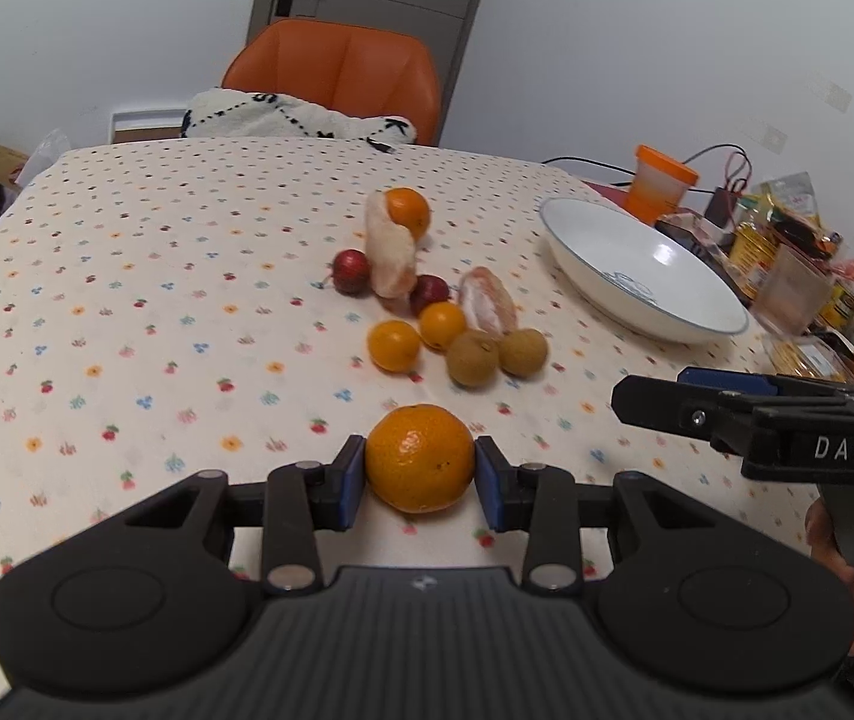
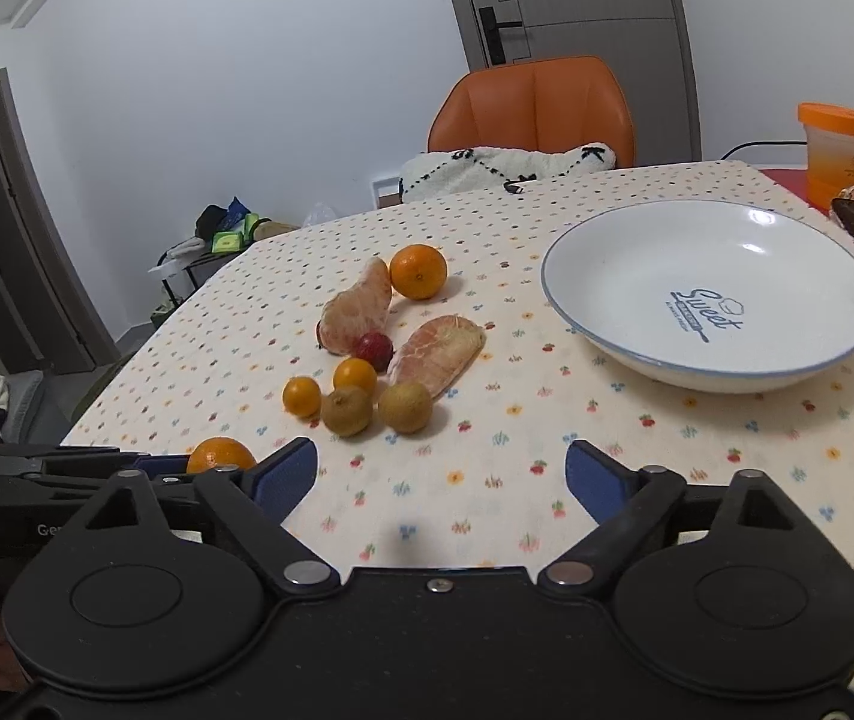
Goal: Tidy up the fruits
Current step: 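Close the right gripper on a small brown fruit while the left holds the orange, then carry the orange in the left gripper and brown fruit in the right toward the plate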
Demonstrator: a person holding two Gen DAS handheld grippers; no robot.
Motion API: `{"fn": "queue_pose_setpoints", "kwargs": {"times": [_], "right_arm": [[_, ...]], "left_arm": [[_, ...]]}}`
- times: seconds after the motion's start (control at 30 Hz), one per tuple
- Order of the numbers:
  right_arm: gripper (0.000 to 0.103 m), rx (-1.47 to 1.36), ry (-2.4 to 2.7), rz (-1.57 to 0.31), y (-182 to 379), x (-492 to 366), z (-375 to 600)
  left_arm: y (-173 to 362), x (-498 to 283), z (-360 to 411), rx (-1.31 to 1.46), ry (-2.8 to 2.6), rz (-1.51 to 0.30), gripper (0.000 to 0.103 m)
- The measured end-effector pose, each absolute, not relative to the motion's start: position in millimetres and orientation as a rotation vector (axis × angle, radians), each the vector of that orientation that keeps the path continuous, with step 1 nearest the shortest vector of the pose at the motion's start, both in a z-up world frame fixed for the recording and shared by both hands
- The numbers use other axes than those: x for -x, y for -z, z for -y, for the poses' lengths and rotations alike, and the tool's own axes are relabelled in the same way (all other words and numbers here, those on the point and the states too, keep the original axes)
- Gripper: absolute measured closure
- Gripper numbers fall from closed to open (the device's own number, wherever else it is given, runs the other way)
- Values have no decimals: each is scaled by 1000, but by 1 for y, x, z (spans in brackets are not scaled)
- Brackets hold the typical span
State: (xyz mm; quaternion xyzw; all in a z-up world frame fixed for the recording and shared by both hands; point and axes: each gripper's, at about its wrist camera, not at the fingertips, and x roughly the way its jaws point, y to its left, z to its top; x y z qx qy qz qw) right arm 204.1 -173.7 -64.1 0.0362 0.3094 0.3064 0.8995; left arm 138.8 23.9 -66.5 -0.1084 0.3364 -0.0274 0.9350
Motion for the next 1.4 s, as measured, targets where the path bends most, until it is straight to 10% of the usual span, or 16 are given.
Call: {"fn": "queue_pose_setpoints", "kwargs": {"times": [0.33,0.77,1.4], "right_arm": [[30,-111,-678,-663,66,-233,159],[79,-160,-746,-734,81,-254,146],[80,-239,-699,-594,49,-242,204]], "left_arm": [[62,-157,-39,232,6,-689,66],[56,-166,-44,228,-36,-681,66],[37,-190,0,203,-12,-628,66]]}}
